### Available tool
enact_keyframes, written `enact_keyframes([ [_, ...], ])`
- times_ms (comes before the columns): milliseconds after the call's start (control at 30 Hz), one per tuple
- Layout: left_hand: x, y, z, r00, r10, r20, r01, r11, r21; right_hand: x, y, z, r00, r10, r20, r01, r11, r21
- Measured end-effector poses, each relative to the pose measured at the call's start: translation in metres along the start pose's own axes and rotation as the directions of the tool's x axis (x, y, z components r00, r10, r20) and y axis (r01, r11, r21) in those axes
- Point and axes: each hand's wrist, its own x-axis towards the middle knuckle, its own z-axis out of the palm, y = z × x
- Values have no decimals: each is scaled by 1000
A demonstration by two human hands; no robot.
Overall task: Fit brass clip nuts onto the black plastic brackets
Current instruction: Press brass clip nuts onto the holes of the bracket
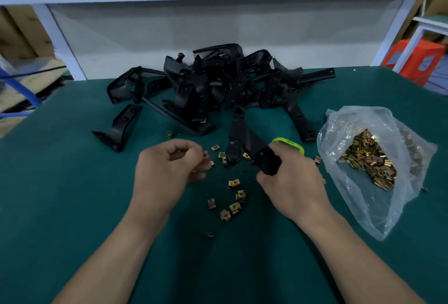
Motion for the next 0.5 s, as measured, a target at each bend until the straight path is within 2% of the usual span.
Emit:
enact_keyframes([
  [100, 5, -8, -4, 982, -159, 99, 171, 976, -134, -3, 0, 2, 997, -36, 65, 43, 992, -120],
  [167, 6, -12, -5, 968, -197, 155, 223, 960, -172, -4, 1, 2, 996, -53, 71, 66, 979, -194],
  [500, 5, -9, -1, 956, -191, 224, 251, 925, -284, -3, -4, -6, 996, -67, 59, 84, 927, -365],
])
